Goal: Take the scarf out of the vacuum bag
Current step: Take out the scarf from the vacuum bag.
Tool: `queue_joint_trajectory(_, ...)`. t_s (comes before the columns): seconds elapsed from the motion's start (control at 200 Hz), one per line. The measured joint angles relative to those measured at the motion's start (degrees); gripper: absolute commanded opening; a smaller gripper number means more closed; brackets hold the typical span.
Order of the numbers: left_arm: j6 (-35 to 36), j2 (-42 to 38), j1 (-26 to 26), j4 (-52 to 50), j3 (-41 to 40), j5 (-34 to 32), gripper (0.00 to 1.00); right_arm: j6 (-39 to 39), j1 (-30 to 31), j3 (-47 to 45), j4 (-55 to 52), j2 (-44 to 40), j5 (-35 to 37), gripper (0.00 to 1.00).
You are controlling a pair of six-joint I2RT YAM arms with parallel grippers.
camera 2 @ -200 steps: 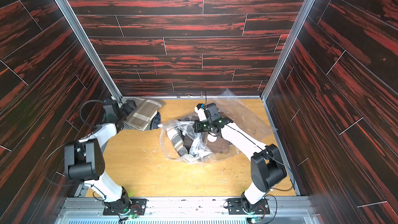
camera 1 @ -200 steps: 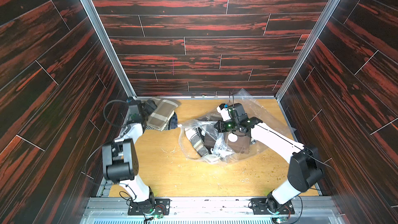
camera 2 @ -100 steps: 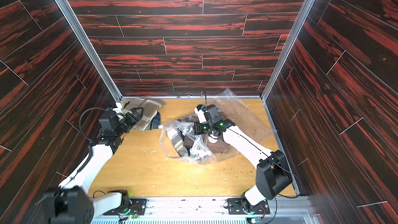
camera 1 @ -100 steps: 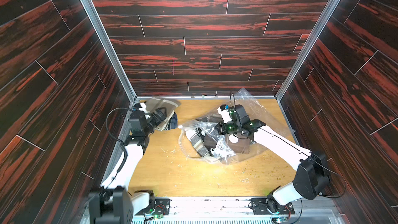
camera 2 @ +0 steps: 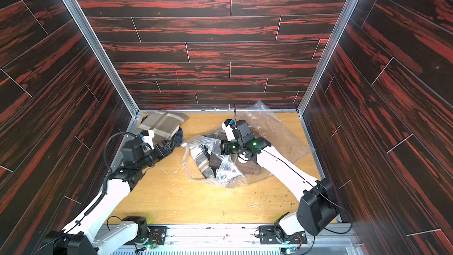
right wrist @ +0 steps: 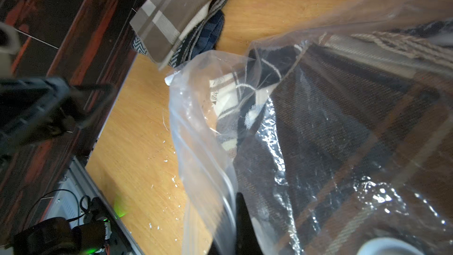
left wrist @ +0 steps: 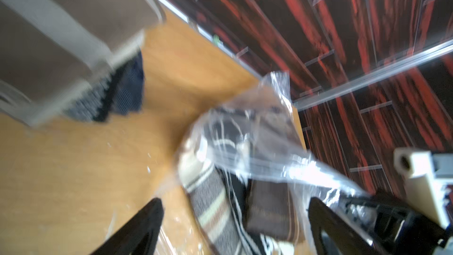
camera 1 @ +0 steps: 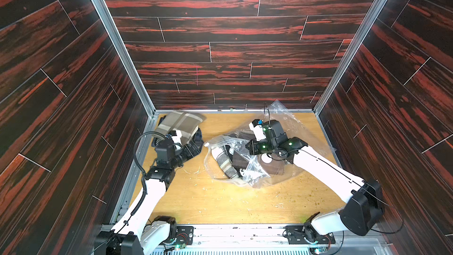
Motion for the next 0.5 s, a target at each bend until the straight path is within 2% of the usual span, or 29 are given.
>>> queue_joint_trajectory(0.301, 0.0, 0.3, -10.1, 3.5, -1.4, -1.7, 0.94, 1.2, 0.1, -0.5, -0.9, -1.6, 1.2, 0.0)
queue_joint_trajectory(0.501, -0.2, 4.0, -17.4, 8.3, -4.9, -5.0, 0.93, 2.1, 0.1, -1.2, -1.0, -3.1, 2.9, 0.0)
